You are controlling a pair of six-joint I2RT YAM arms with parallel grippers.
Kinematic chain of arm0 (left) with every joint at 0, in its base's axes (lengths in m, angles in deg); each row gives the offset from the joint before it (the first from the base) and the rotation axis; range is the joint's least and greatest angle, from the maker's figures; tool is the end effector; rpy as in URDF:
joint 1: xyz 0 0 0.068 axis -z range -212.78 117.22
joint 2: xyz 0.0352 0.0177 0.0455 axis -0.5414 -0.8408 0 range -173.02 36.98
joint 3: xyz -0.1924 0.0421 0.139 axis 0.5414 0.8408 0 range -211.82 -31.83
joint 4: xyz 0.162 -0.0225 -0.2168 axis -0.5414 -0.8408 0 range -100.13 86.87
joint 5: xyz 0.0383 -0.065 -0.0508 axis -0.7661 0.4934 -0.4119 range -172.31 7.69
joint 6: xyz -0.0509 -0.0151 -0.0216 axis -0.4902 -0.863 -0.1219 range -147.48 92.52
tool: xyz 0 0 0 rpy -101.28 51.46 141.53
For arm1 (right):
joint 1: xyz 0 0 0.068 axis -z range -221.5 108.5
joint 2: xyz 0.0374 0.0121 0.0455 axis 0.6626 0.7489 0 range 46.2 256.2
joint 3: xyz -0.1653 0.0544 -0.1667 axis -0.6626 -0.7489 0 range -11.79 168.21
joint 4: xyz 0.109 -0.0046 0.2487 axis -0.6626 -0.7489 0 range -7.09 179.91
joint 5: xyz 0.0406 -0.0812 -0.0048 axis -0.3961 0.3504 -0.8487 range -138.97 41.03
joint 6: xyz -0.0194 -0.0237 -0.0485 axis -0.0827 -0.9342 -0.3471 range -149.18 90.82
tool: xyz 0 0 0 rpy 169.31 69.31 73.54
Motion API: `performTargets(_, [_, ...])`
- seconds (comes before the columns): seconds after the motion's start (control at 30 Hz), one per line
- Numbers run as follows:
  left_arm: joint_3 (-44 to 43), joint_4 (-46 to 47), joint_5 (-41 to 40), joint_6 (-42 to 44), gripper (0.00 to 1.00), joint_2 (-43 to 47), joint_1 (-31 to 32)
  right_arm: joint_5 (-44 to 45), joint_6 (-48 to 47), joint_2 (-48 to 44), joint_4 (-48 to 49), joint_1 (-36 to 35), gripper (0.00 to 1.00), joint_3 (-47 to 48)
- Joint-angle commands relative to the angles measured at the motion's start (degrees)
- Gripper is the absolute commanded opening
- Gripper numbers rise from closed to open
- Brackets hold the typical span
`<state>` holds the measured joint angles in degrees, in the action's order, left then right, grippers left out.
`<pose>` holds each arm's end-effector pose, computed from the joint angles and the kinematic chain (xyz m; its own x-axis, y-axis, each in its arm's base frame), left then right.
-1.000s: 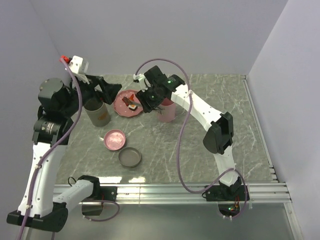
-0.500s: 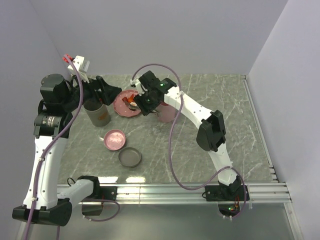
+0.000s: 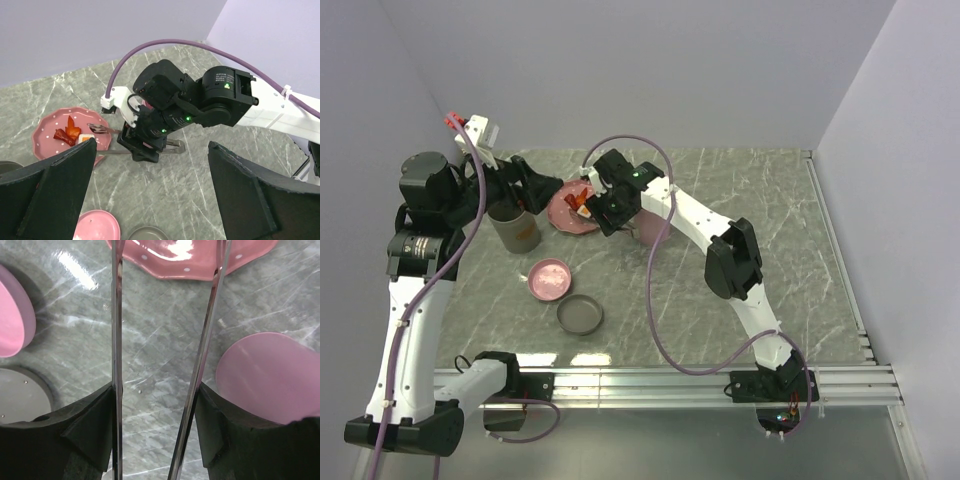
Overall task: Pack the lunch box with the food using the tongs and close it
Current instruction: Pick up the food using the clamp
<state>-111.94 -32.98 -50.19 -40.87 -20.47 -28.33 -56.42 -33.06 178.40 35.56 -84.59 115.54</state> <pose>0.2139 -0.0383 0.4486 -0.2583 -0.1765 -0.9498 0.5468 0.7838 -0.2943 0.3568 0.3409 0.2245 -0.5770 -0.6316 -0.5179 -0.7666 0.6376 0.0765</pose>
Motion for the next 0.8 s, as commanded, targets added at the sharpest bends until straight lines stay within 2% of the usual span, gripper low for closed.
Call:
performTargets(0.0, [0.31, 1.54, 0.31, -1.11, 0.99, 0.94, -0.23, 1.55, 0.63, -0.19, 3.46, 0.29, 0.65, 1.43])
performTargets(0.5, [1.28, 1.63, -0.57, -1.38, 0.99, 0.85, -0.23, 2.35, 0.45, 2.53, 4.43, 0.55, 0.64, 1.52])
performTargets(0.77, [1.45, 1.63, -0.83, -1.29, 0.99, 0.5, -0.23, 2.08, 0.45, 2.36, 4.43, 0.64, 0.57, 1.08])
